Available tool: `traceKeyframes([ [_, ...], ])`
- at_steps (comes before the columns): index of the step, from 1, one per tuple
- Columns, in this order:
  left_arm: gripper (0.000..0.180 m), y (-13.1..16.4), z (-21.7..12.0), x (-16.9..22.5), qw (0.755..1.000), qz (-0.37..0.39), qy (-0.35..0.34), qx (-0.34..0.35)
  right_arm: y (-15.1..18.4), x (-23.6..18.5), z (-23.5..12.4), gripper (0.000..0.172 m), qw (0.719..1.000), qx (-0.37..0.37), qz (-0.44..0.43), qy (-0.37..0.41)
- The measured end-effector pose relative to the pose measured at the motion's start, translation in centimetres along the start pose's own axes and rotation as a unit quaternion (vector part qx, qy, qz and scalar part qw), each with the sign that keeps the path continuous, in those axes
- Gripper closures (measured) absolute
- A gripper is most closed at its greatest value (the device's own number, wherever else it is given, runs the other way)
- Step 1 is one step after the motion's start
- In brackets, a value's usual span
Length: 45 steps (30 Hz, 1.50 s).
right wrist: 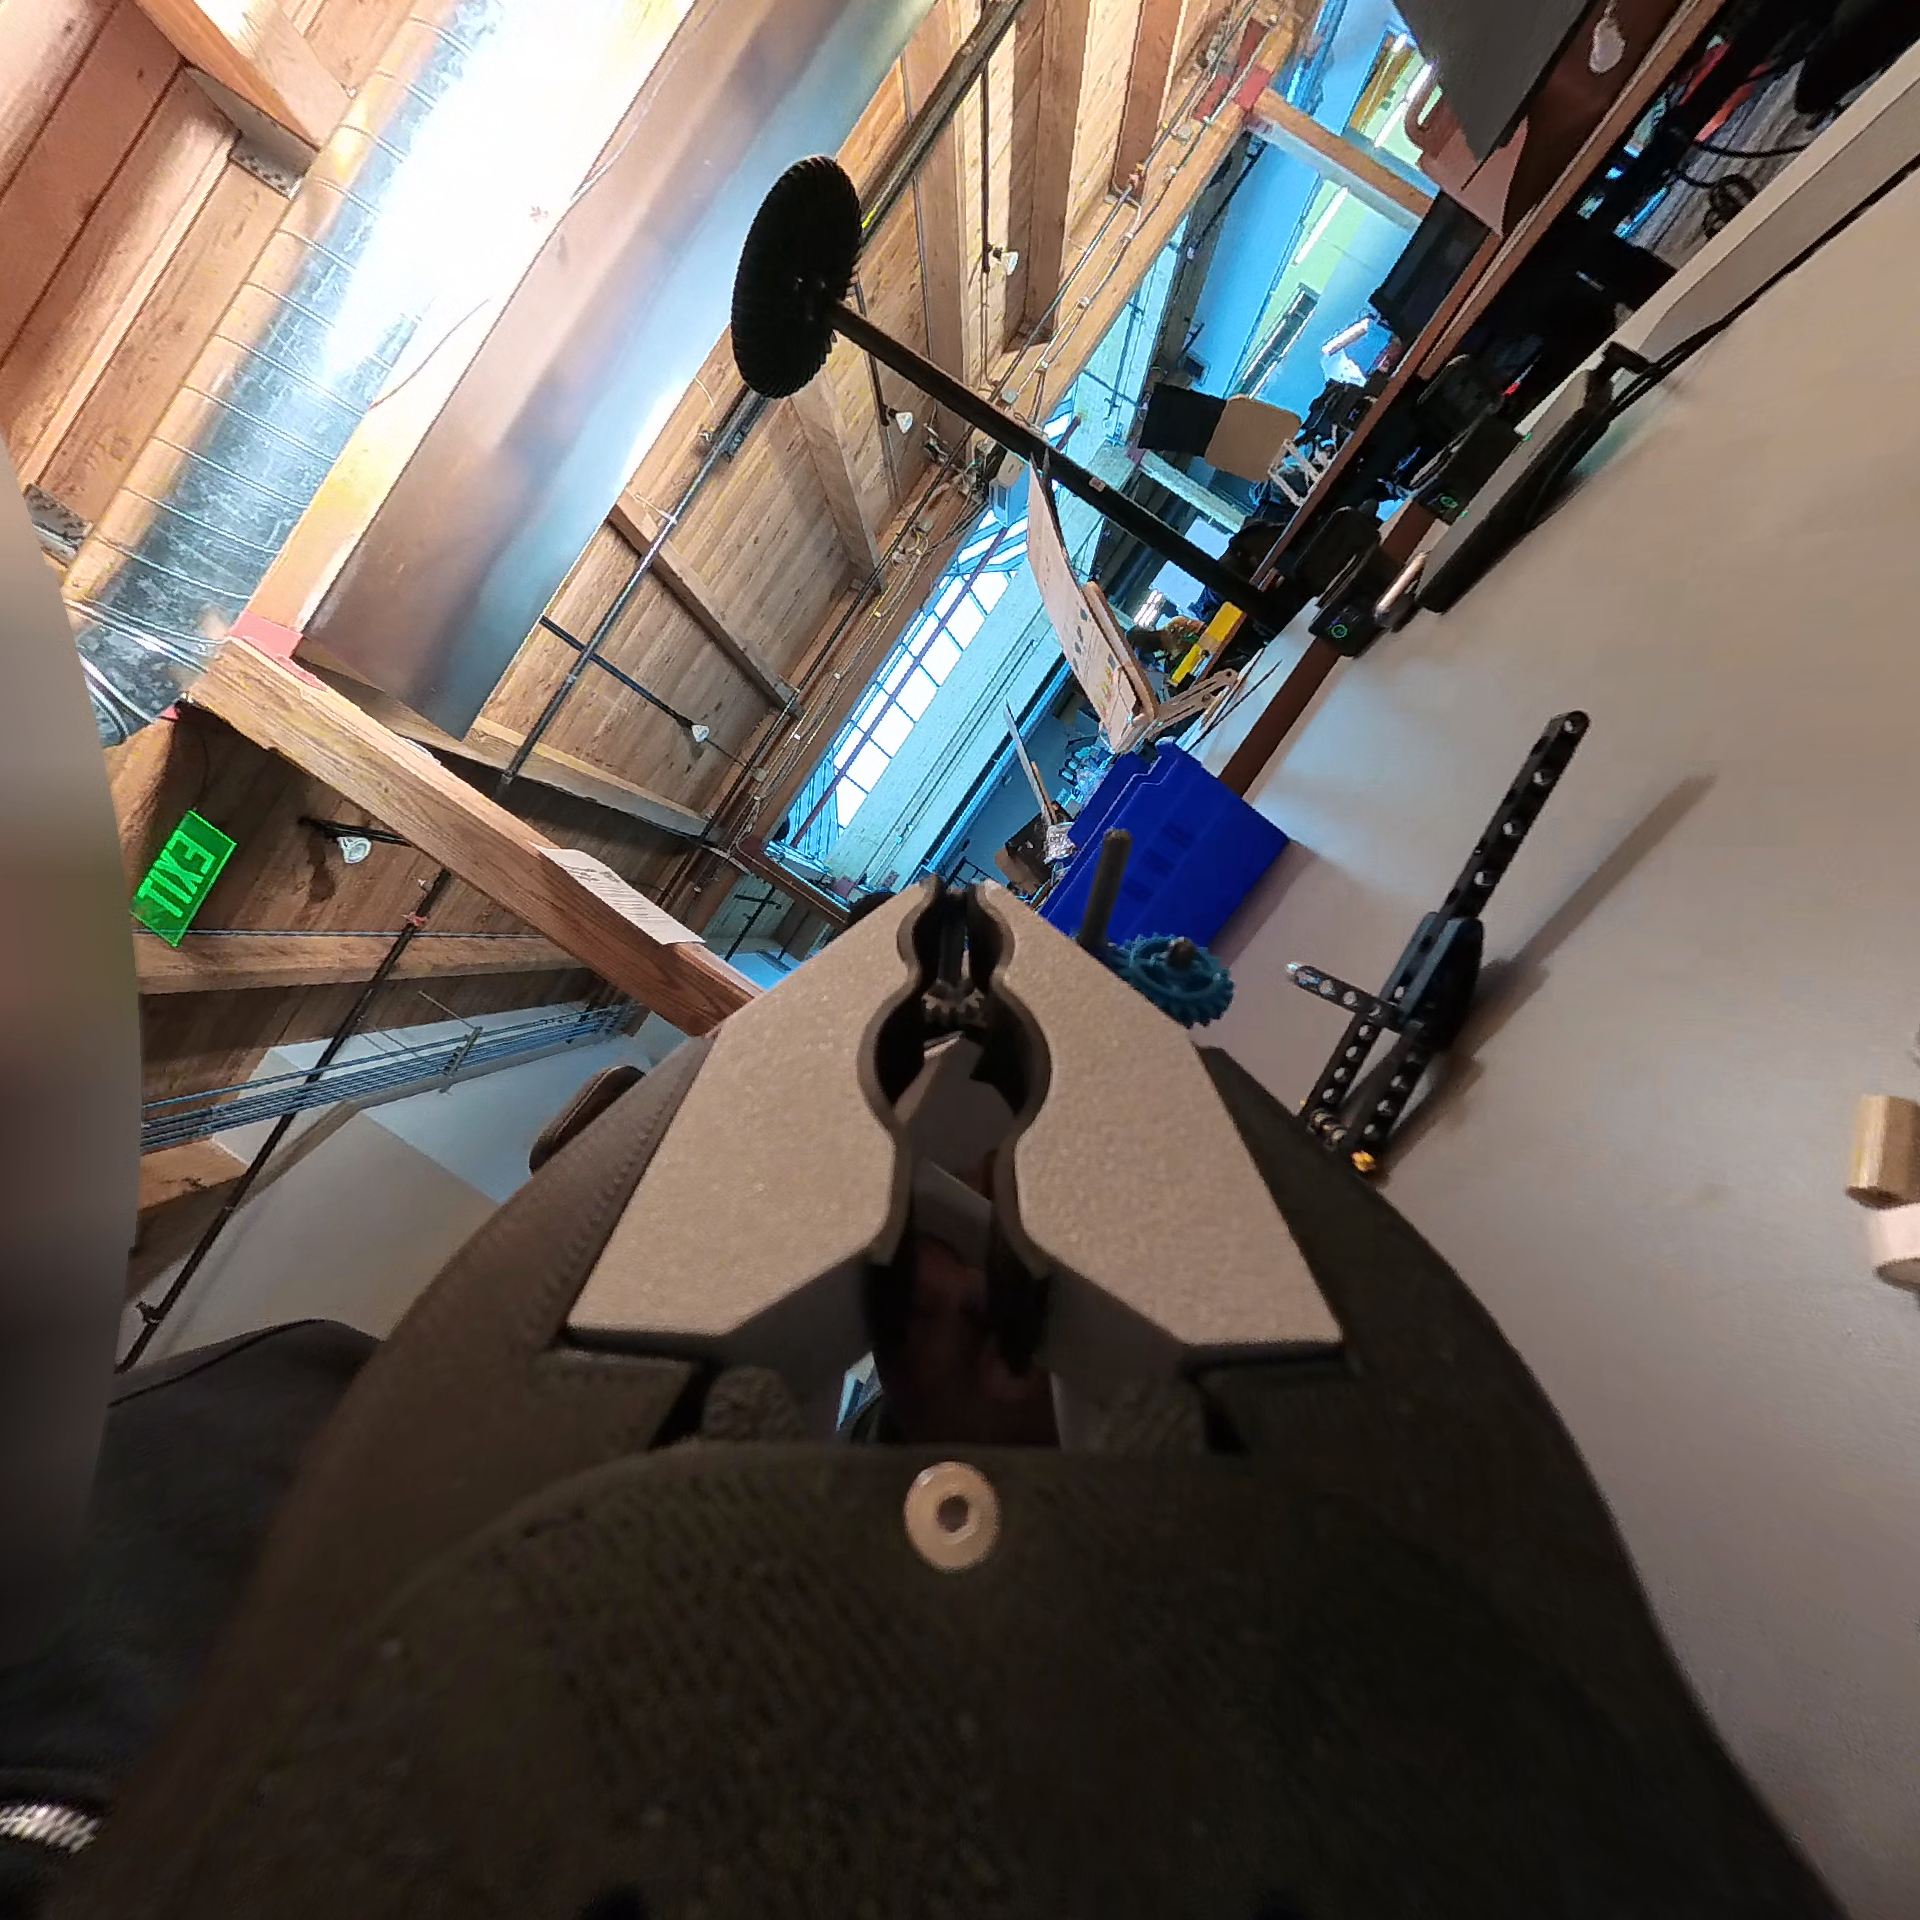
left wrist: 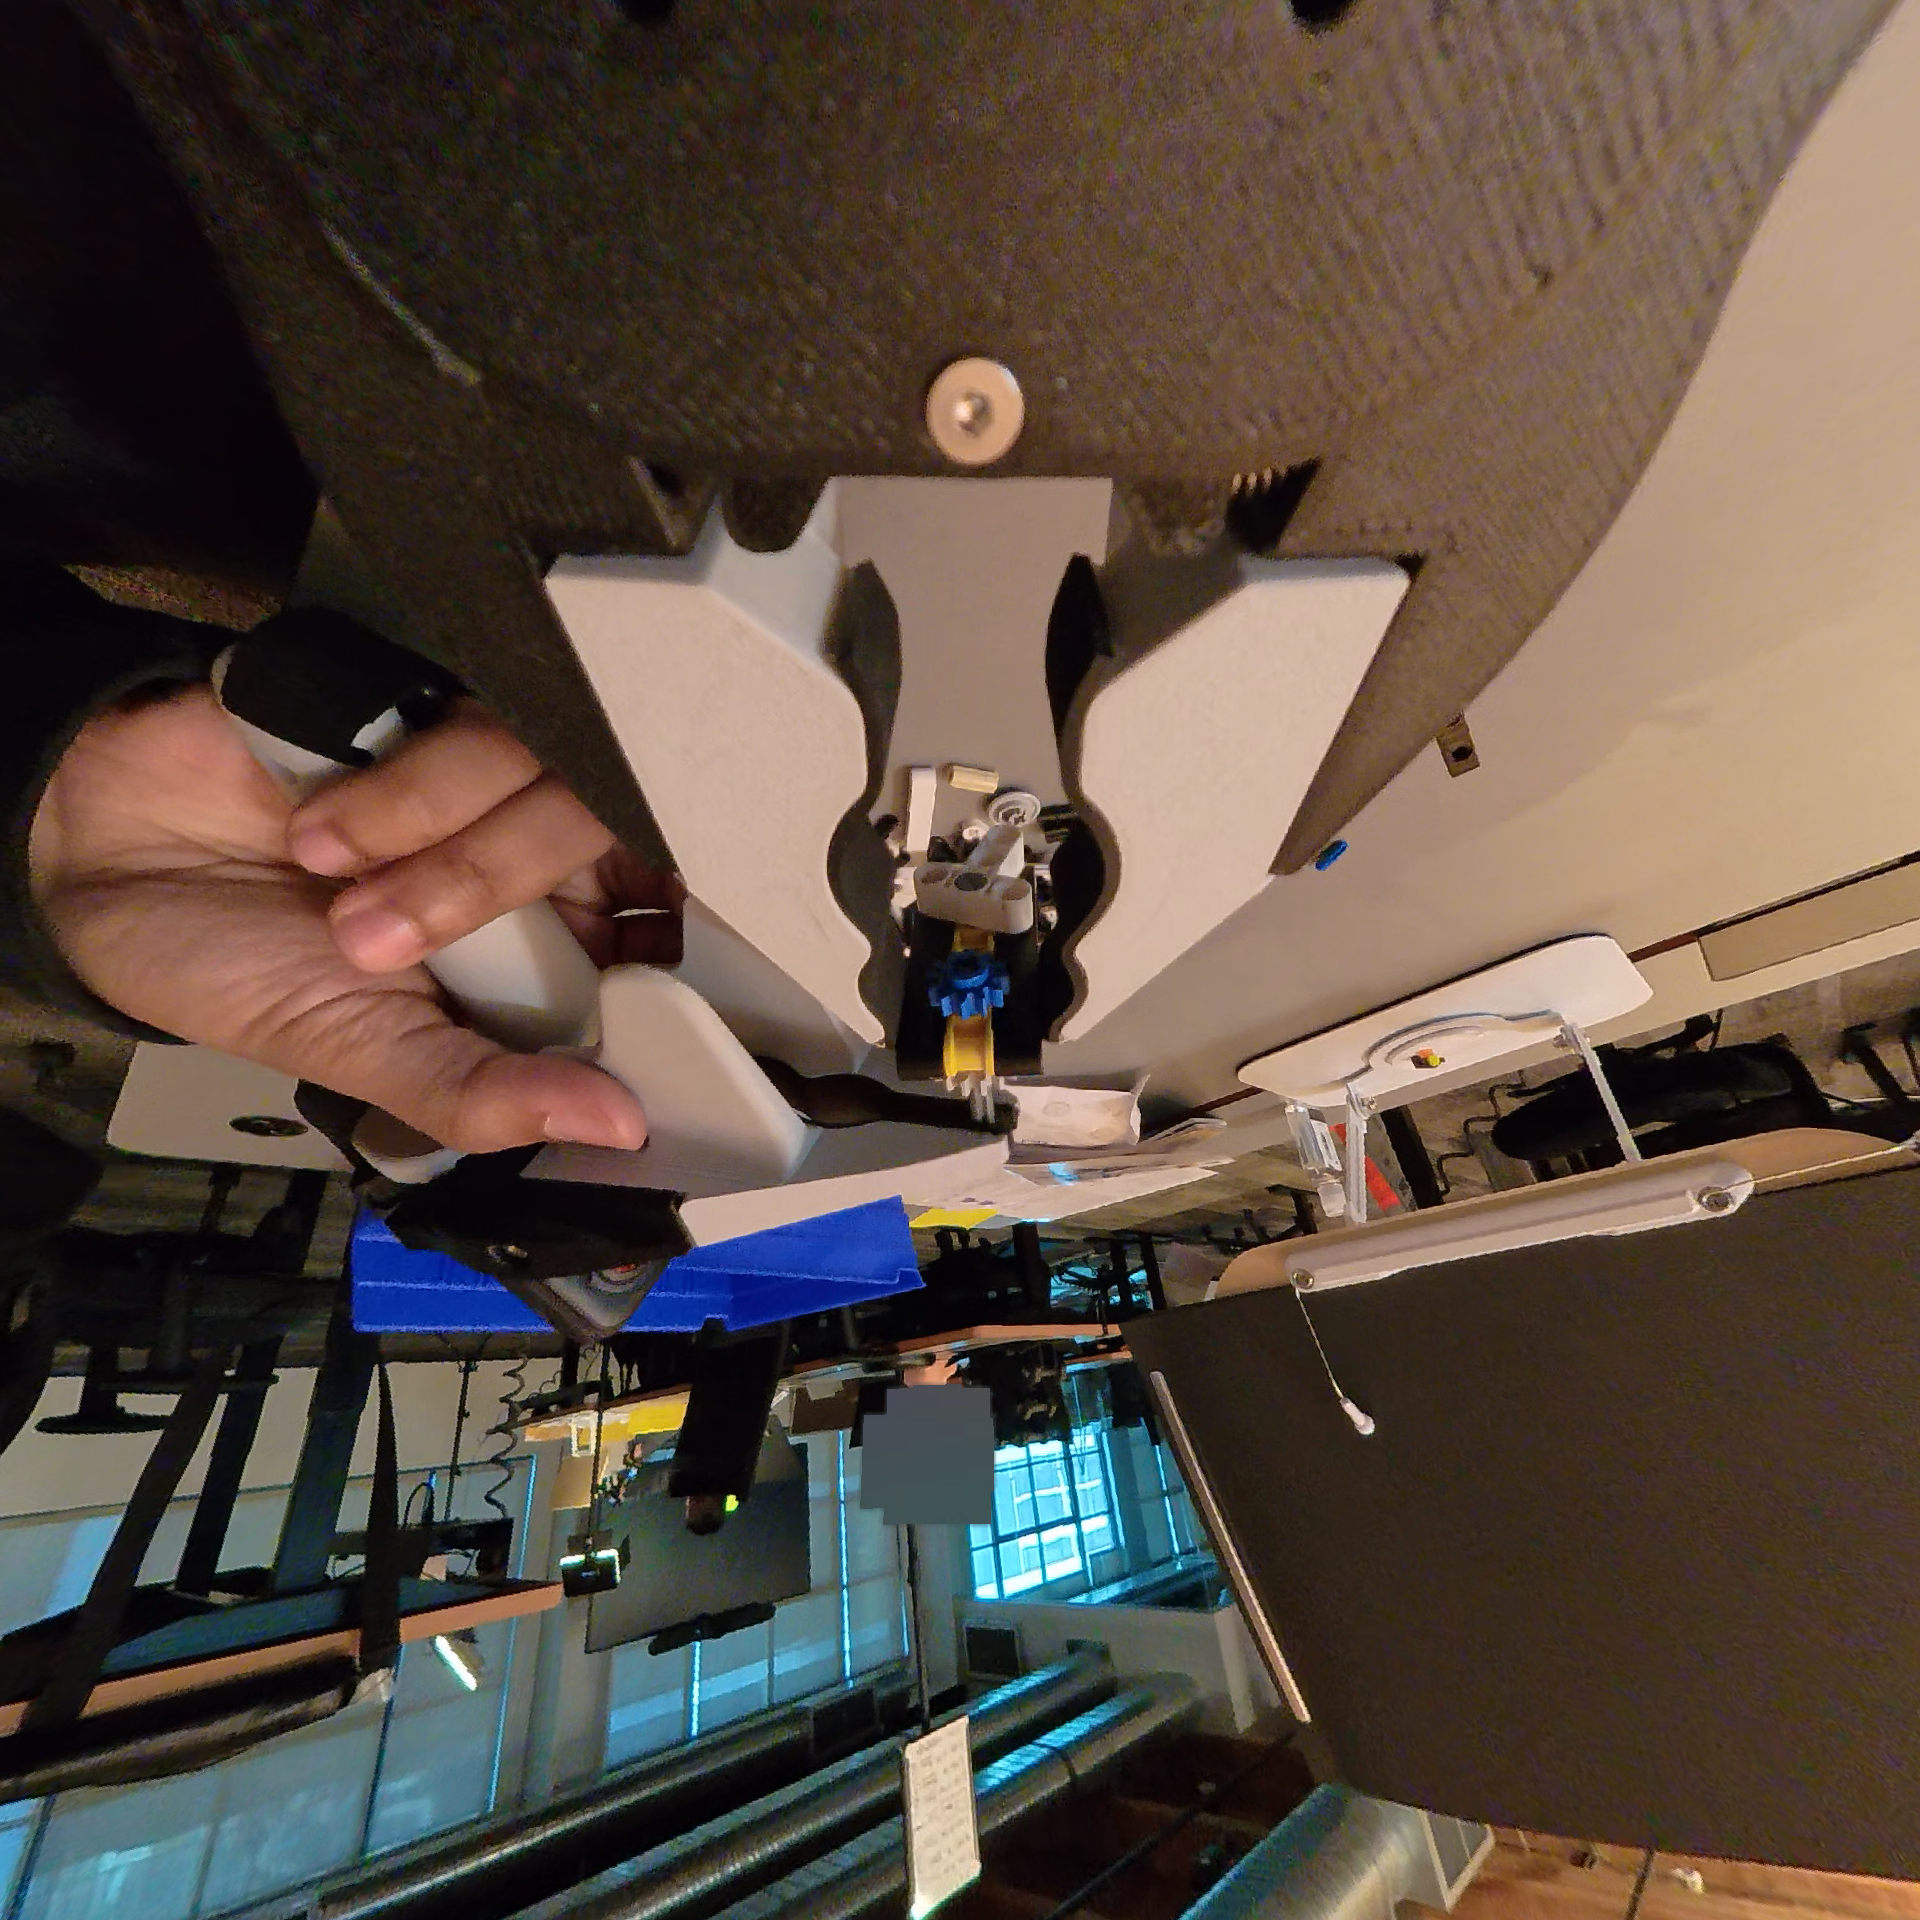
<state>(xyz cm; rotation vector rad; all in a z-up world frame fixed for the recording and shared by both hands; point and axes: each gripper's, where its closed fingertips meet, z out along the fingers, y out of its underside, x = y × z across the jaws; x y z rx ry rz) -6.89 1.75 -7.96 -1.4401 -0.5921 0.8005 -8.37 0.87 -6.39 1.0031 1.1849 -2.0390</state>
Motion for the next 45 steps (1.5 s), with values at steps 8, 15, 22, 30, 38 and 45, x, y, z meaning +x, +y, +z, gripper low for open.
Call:
traceKeyframes([
  [8, 0.158, 0.6, 0.2, -0.2, 1.000, -0.014, 0.001, -0.013, 0.3, 0.7, 0.0, 0.170, 1.000, -0.001, 0.004, 0.006],
  [15, 0.158, 1.1, 0.3, -0.4, 1.000, -0.019, 0.001, -0.023, 0.8, 0.8, 0.3, 0.170, 1.000, -0.010, 0.004, 0.006],
  [22, 0.159, 1.3, 0.3, -0.4, 0.999, -0.015, -0.002, -0.029, 1.0, 1.0, 0.3, 0.170, 0.999, -0.025, -0.013, 0.016],
  [30, 0.146, 1.3, 0.4, 0.7, 0.999, -0.003, 0.034, -0.030, 1.1, 1.1, 0.1, 0.170, 0.999, -0.050, 0.012, 0.005],
  [38, 0.133, -0.1, -1.2, 3.4, 0.974, -0.098, 0.206, -0.015, 1.6, -0.1, -0.7, 0.171, 0.990, -0.124, 0.057, -0.047],
  [45, 0.154, -0.1, -2.3, 4.1, 0.962, -0.086, 0.257, -0.026, 2.9, -1.0, -1.1, 0.170, 0.974, -0.175, 0.110, -0.090],
])
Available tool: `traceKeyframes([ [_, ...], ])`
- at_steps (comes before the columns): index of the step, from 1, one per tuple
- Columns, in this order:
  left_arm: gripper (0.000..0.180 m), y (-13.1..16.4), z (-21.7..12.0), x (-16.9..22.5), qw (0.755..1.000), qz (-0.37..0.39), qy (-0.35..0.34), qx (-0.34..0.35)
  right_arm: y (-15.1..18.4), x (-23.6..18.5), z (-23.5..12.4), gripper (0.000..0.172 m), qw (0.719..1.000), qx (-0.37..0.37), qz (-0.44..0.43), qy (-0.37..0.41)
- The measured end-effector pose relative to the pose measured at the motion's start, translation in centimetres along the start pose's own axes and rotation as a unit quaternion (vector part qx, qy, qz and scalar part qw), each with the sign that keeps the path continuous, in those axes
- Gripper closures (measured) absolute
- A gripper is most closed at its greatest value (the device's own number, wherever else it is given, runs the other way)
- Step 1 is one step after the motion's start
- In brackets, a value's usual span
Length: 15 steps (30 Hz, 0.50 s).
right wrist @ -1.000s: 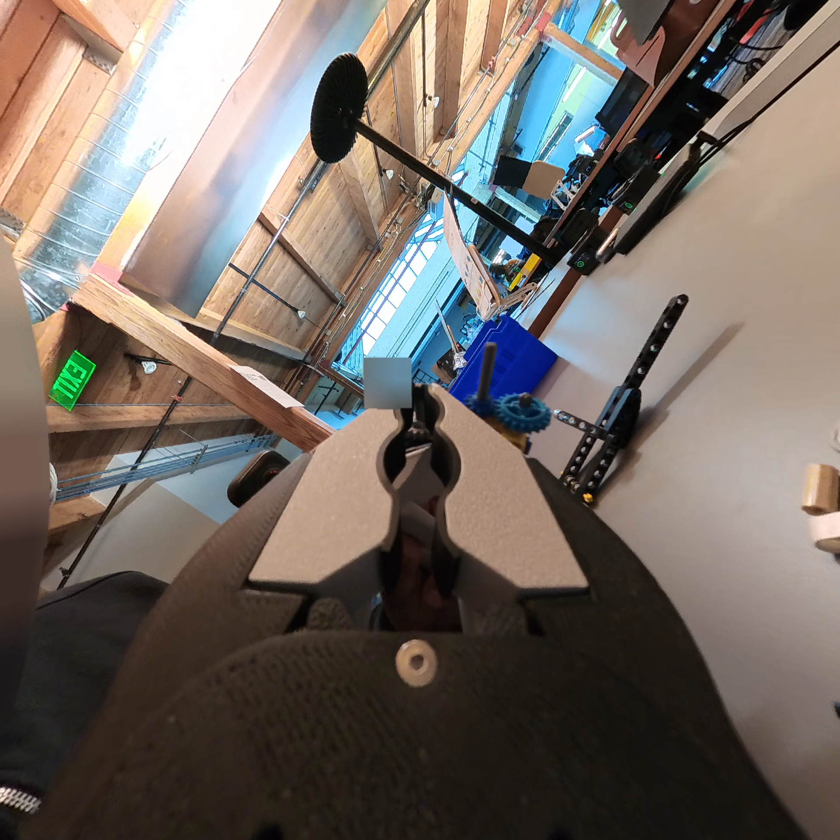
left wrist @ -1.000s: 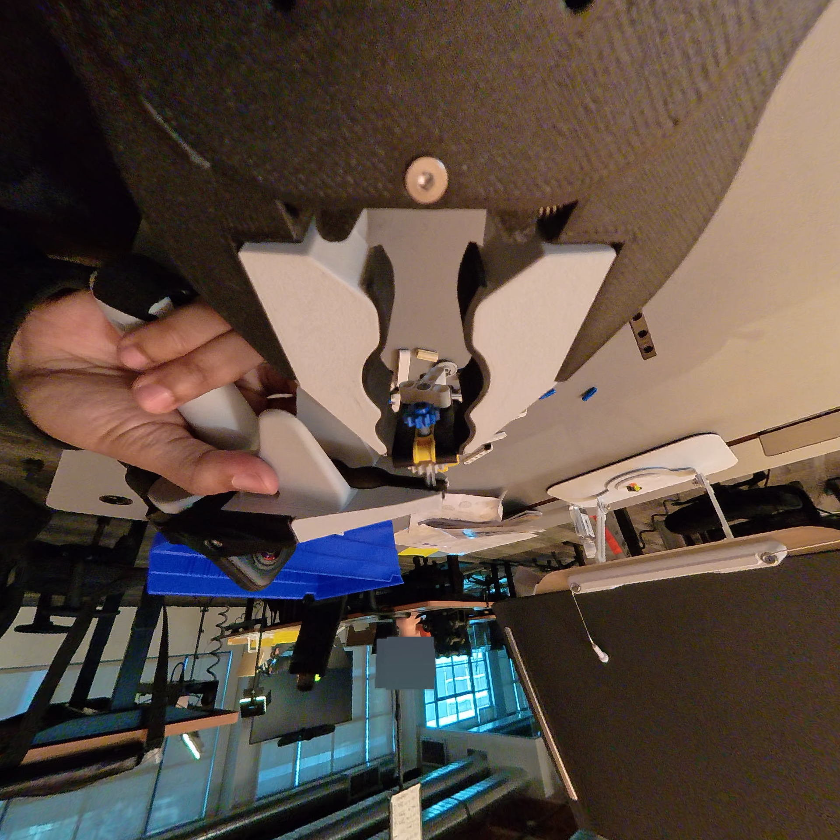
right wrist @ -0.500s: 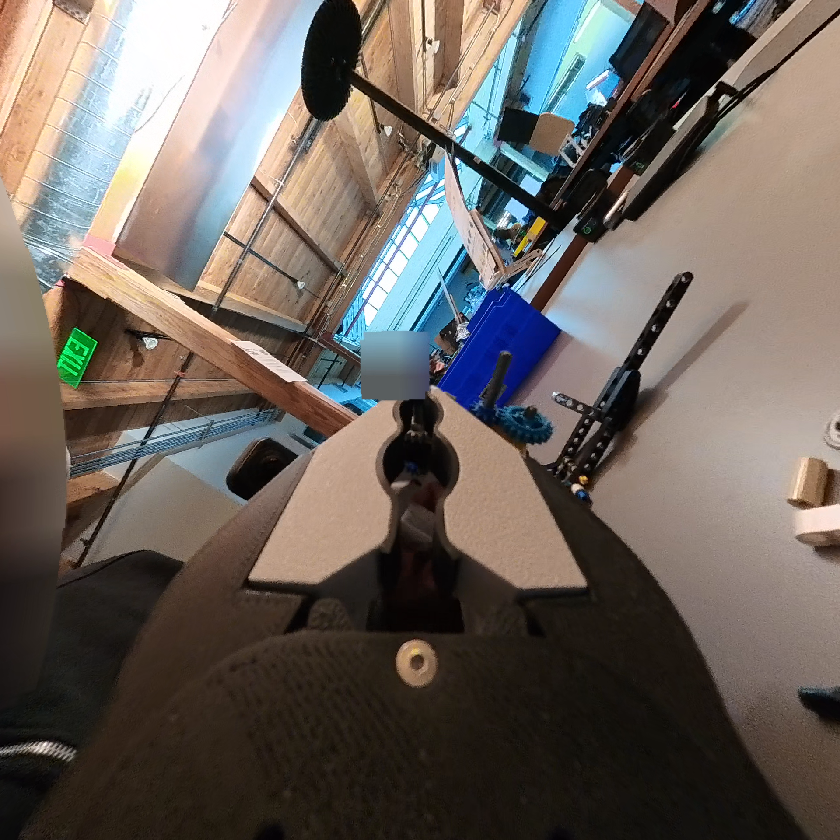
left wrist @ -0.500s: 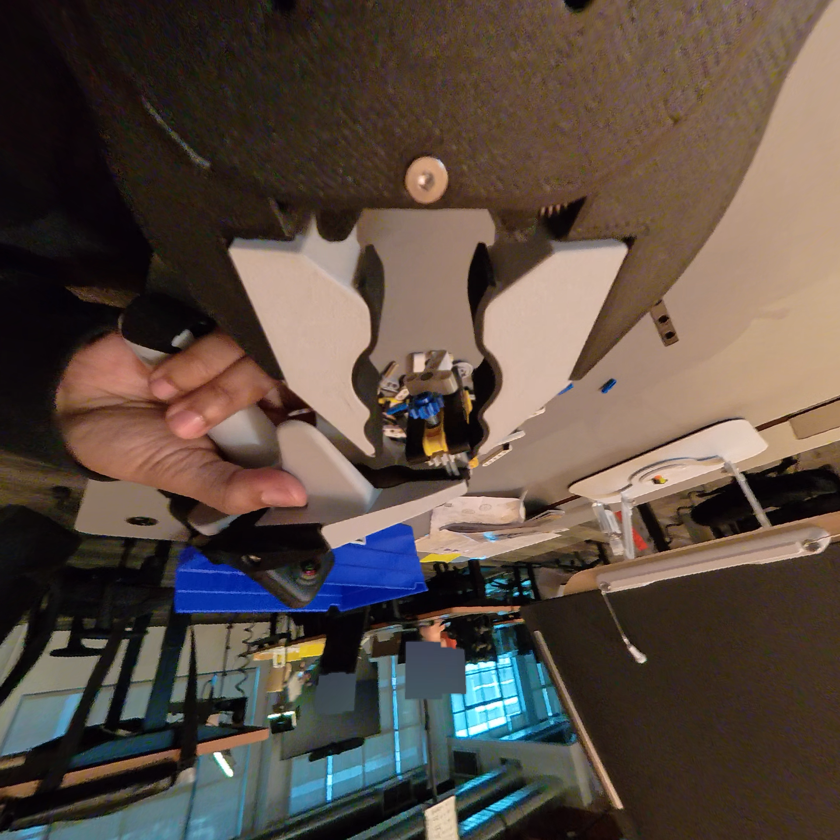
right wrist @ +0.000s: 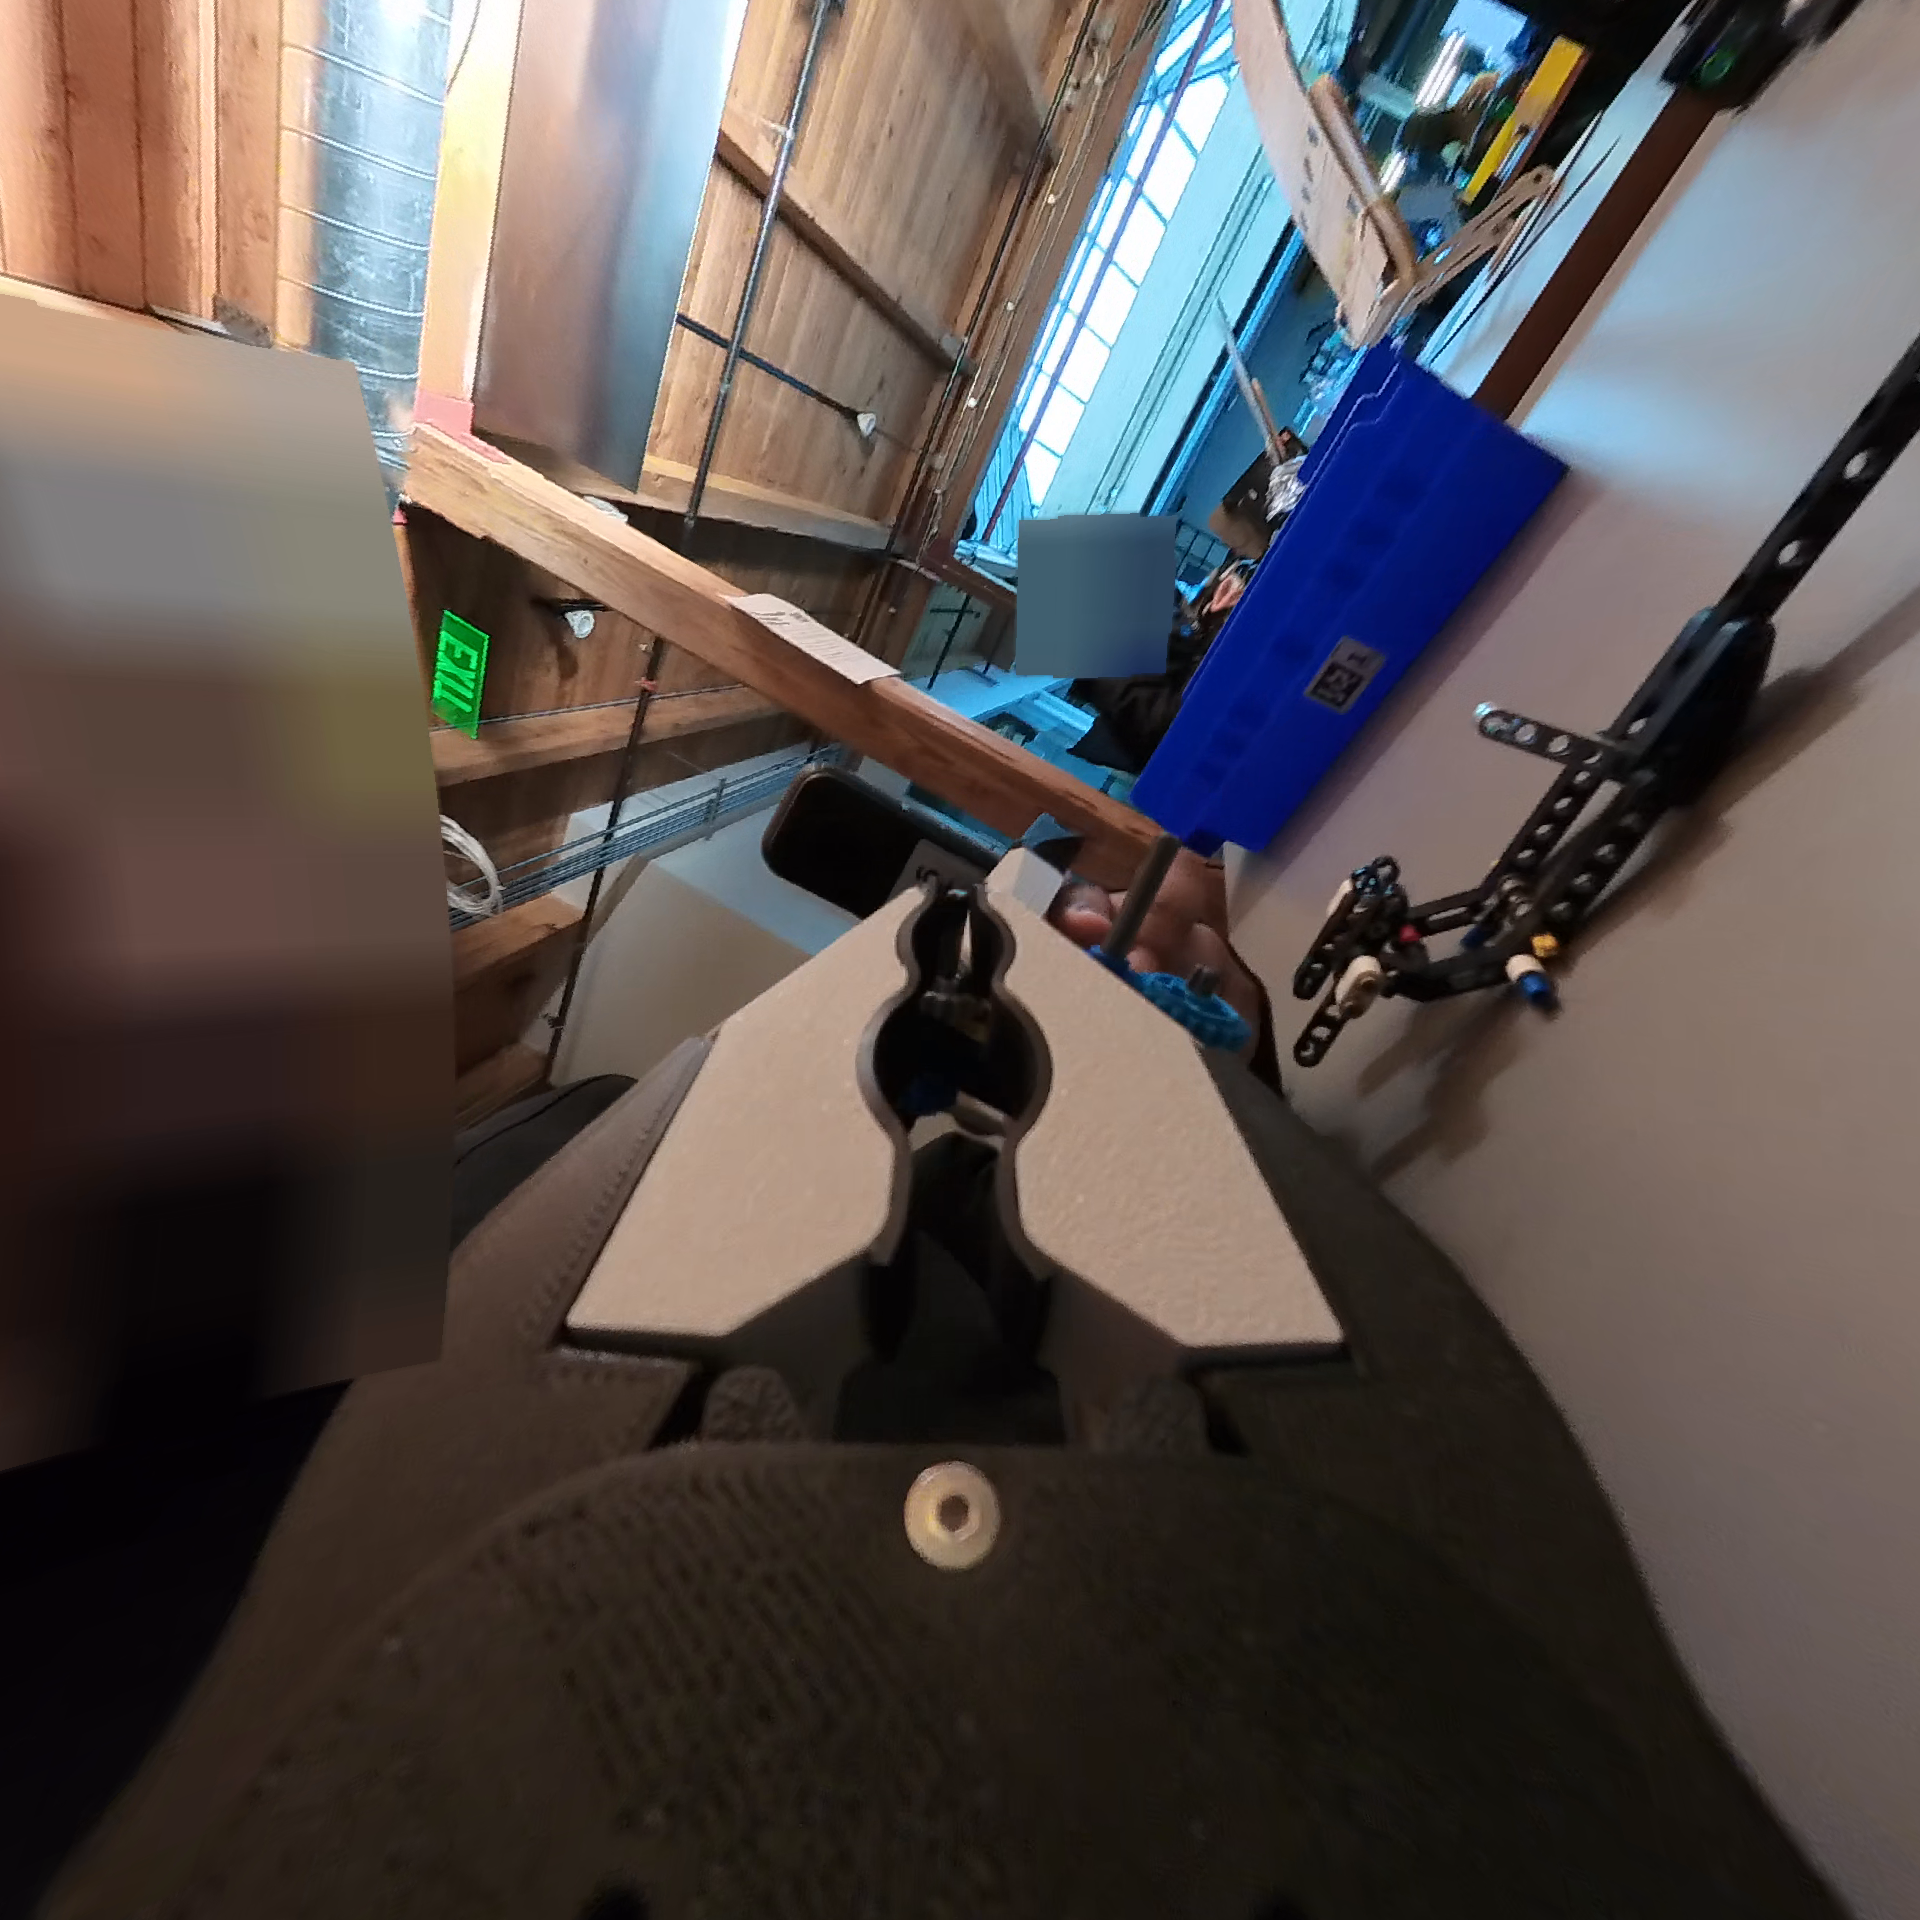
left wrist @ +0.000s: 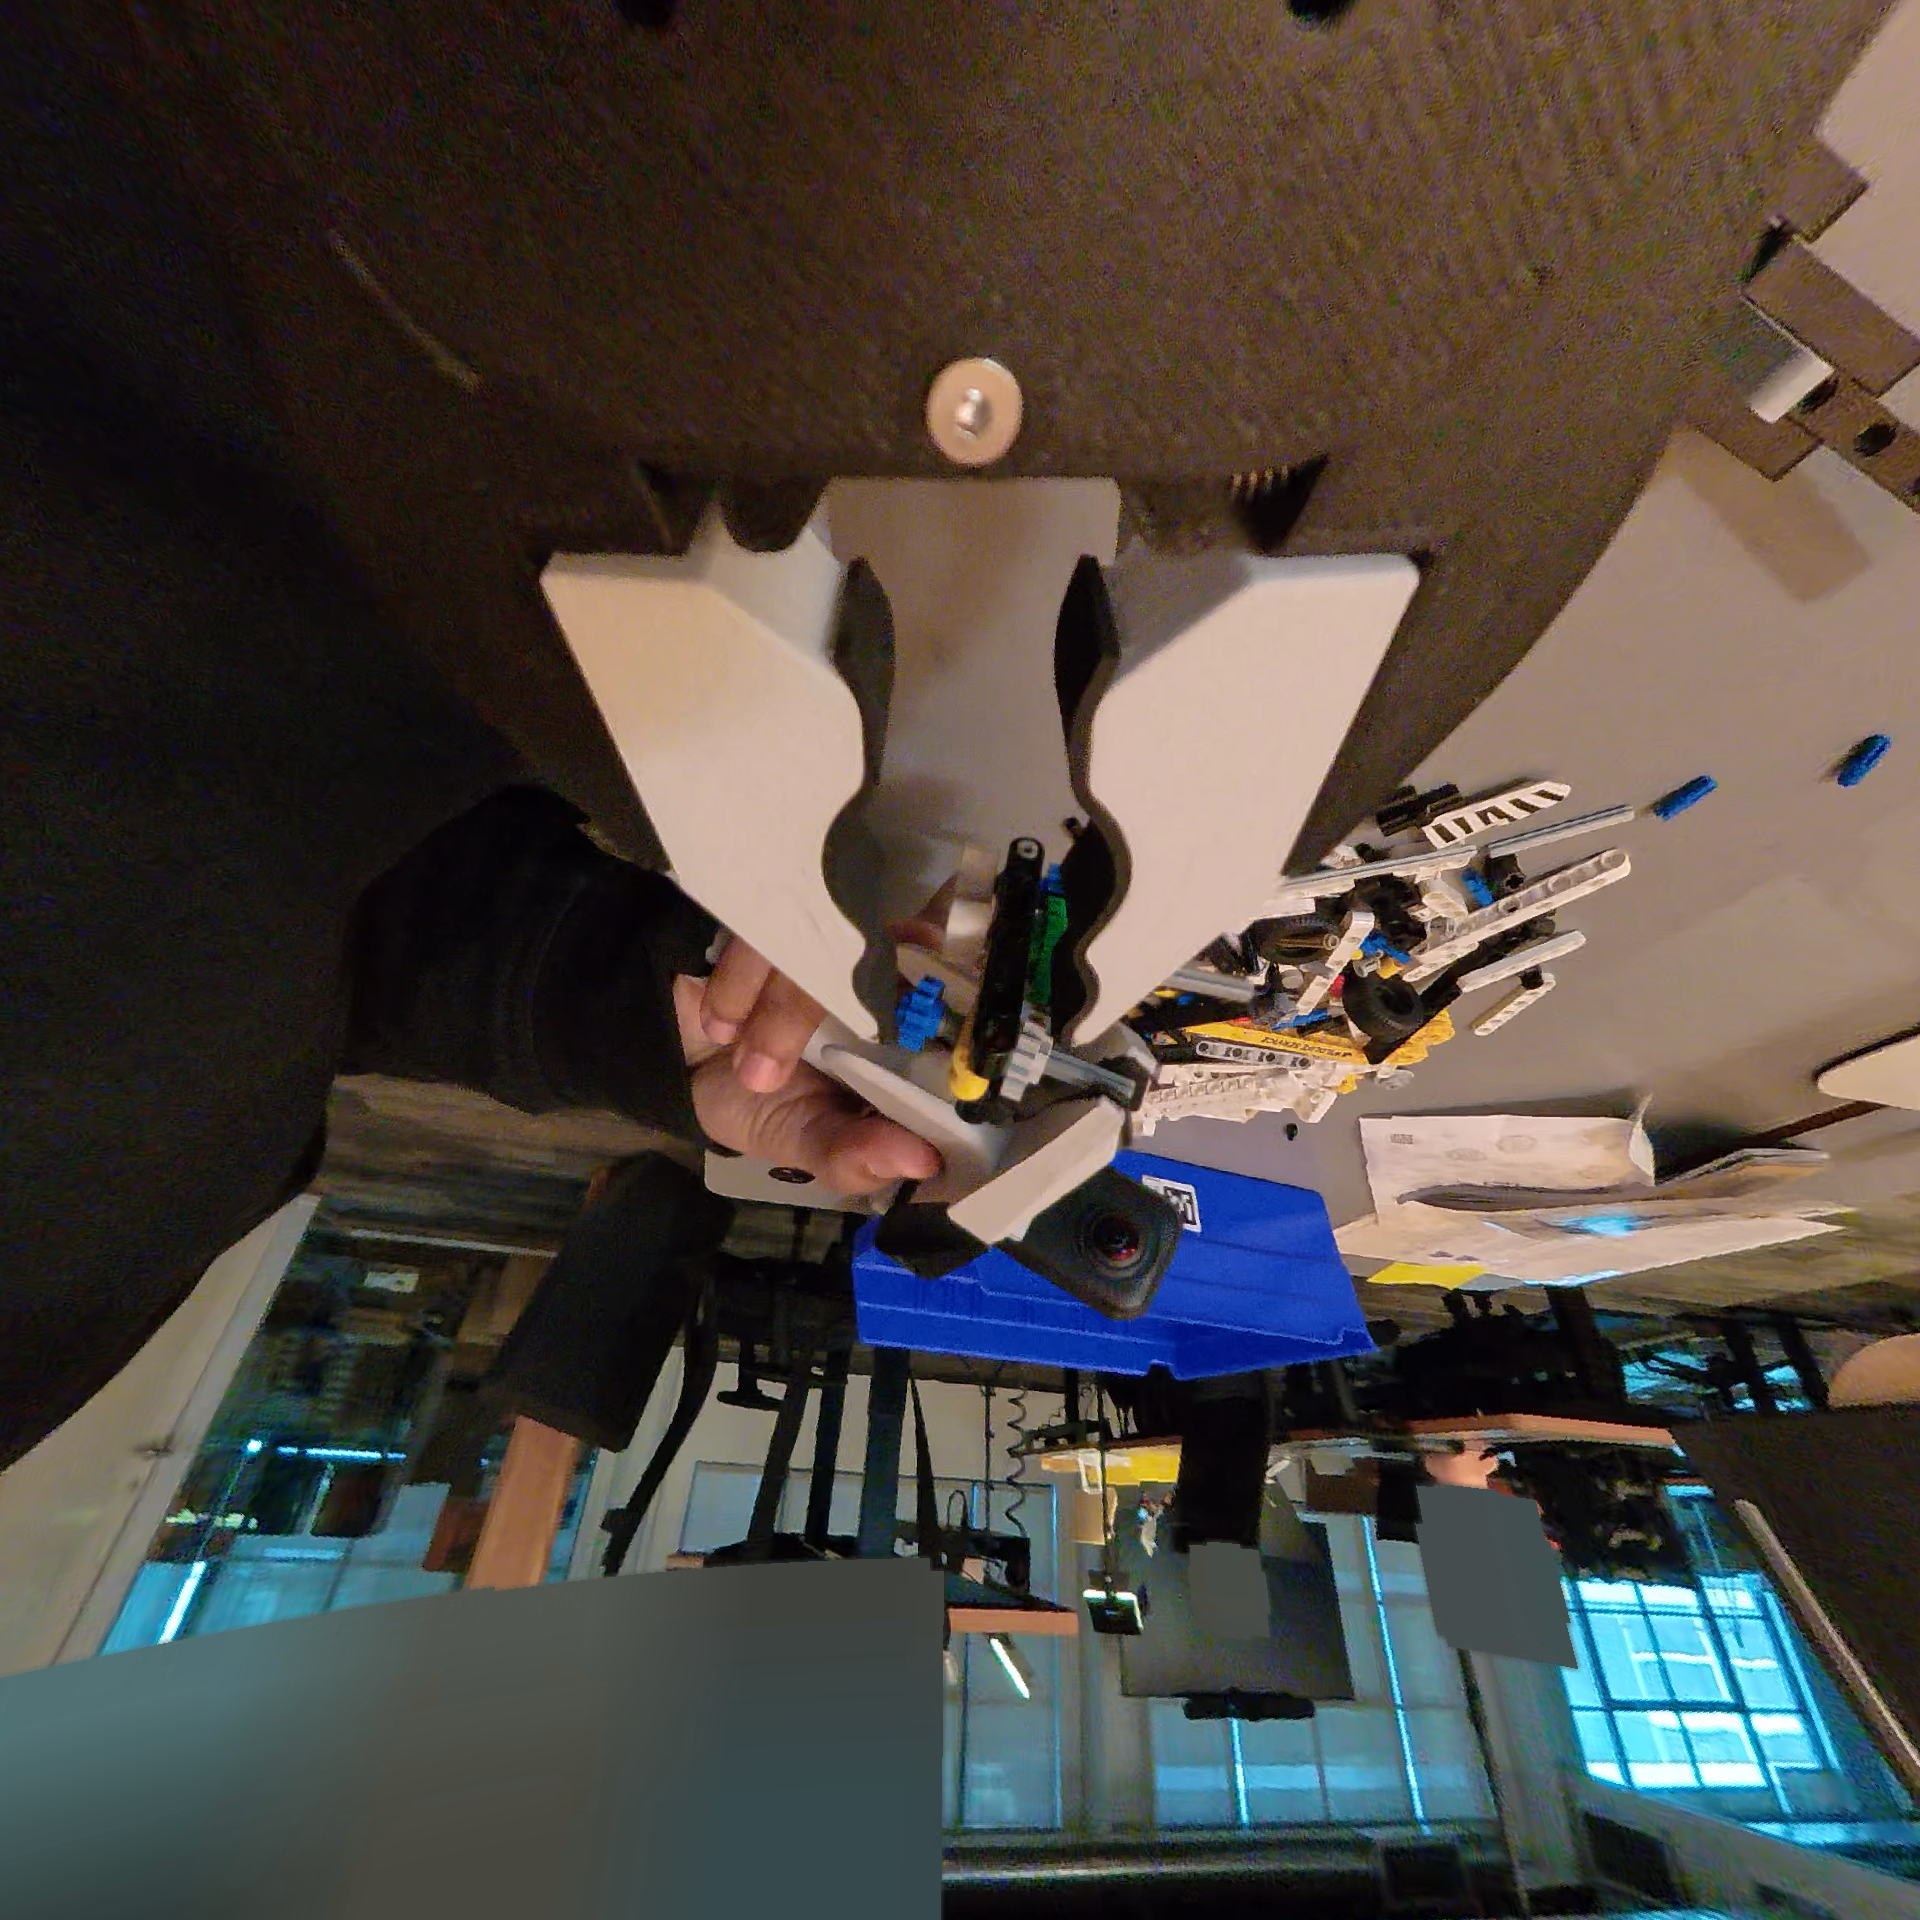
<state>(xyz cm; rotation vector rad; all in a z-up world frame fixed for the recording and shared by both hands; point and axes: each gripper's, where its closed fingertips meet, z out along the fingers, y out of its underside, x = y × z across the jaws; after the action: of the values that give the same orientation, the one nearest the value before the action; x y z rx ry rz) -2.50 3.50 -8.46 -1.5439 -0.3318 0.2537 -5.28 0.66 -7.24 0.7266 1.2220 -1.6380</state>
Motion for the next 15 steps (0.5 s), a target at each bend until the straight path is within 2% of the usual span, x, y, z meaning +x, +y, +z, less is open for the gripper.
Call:
traceKeyframes([
  [4, 0.154, 0.0, -0.1, -0.3, 1.000, 0.007, -0.012, -0.002, -0.3, 0.4, -0.1, 0.170, 1.000, 0.012, -0.004, 0.013],
  [7, 0.154, 0.0, -0.1, -1.5, 0.997, 0.036, -0.066, 0.000, -1.1, 0.8, -0.7, 0.164, 0.998, 0.032, -0.034, 0.047],
  [10, 0.154, 0.0, -0.5, -3.5, 0.988, 0.063, -0.142, -0.003, -1.9, 1.2, -1.4, 0.155, 0.989, 0.041, -0.100, 0.103],
  [15, 0.154, 0.6, -0.8, -5.5, 0.967, 0.109, -0.229, -0.028, -1.3, 1.2, -0.9, 0.140, 0.963, 0.018, -0.215, 0.164],
])
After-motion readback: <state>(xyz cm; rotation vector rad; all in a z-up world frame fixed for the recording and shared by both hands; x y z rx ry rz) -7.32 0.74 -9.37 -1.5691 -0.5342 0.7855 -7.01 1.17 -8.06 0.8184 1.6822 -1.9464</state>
